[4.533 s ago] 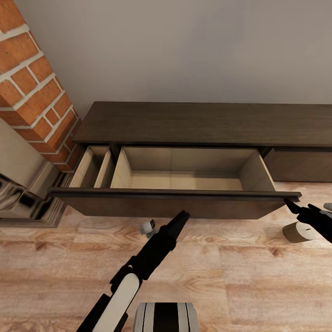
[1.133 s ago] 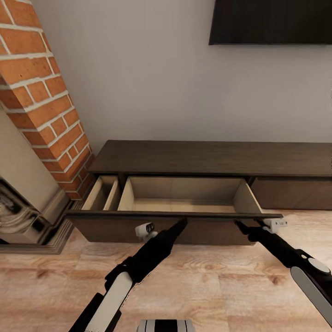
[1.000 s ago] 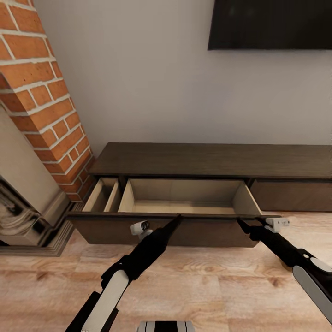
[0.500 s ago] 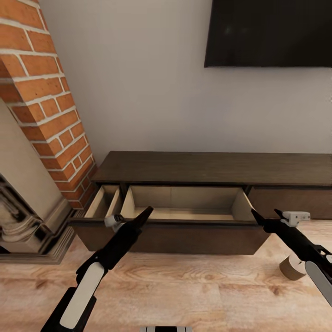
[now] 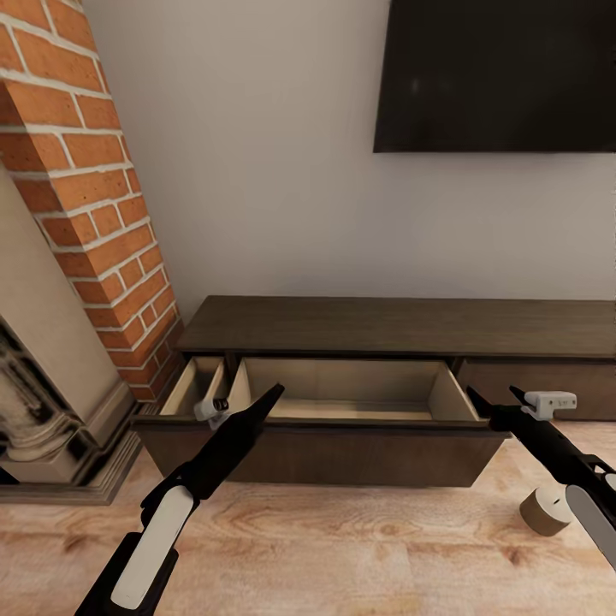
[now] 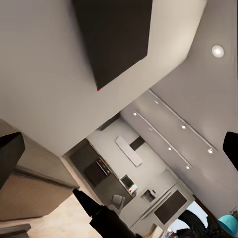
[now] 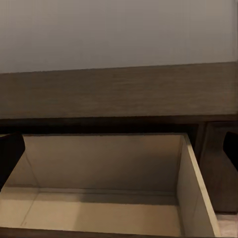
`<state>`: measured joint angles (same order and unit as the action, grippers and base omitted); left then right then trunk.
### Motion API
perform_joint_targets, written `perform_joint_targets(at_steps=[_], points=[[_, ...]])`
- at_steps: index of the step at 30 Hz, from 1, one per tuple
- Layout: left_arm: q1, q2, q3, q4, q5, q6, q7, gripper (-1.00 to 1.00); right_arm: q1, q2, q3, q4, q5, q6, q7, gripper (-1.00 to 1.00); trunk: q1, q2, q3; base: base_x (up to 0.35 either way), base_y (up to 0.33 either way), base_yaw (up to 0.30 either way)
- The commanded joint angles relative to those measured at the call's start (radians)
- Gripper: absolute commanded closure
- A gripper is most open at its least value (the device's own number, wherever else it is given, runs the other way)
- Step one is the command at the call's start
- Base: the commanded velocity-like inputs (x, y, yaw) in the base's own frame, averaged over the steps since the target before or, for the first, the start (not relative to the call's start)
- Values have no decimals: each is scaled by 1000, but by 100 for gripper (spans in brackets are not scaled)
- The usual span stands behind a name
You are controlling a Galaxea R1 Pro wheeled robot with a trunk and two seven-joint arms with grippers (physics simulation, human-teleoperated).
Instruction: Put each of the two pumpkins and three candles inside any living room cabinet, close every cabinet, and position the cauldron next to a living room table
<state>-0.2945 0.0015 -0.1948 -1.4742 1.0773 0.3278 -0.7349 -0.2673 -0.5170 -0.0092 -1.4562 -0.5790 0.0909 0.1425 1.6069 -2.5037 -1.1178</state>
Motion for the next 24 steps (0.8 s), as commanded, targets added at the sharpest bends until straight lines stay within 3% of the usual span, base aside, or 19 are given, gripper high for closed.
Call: perform_joint_targets(at_steps=[1,15,24], points=[[0,0,0,0,0,0,0,-100,0,0,0,0,0,0,-1,-100,0,0,4,0,0,0],[0,0,0,0,-2,0,2,-100,0,0,2,0,2,1,-4,-100,-7,4,58,0,0,0],[0,0,0,0,-2,0,2,-100,0,0,3,0,2,1,-6,-100,-40,64,87,0,0,0]])
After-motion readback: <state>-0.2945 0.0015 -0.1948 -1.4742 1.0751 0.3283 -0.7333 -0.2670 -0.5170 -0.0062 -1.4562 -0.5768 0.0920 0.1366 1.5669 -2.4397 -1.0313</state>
